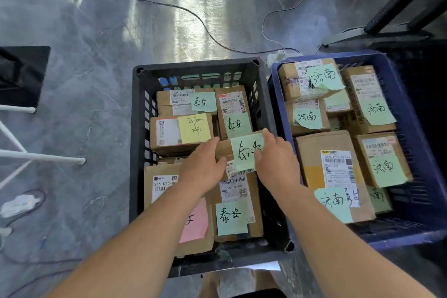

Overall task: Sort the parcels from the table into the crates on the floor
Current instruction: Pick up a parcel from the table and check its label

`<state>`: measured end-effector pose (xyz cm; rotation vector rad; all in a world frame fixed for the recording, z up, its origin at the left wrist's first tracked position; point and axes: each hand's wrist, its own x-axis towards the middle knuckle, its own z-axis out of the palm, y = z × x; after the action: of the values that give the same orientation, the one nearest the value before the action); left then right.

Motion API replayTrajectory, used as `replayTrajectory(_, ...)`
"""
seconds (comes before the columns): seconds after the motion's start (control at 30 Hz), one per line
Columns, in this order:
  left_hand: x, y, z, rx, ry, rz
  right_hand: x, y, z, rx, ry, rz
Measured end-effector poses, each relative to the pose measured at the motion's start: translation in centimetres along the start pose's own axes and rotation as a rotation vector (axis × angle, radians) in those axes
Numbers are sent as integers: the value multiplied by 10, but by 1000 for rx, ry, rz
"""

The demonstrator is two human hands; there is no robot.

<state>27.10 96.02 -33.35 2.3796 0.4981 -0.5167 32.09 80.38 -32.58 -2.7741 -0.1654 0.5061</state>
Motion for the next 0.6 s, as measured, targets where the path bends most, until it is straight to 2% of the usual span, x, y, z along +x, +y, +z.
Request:
replayTrajectory(0.17,-31,-3,7,68,-62,-47,-35,5,5,16,-37,8)
replayTrajectory(0.43,-52,-14,20,386,-134,-9,-64,16,22,-21,-218,45)
replayTrajectory(0.53,-48,-21,15,339,-112,-20,-55,10,16,-84,-179,13)
replayTrajectory(0.6,-41,-28,6,314,-12,-9,-42,0,9,-104,-118,-42)
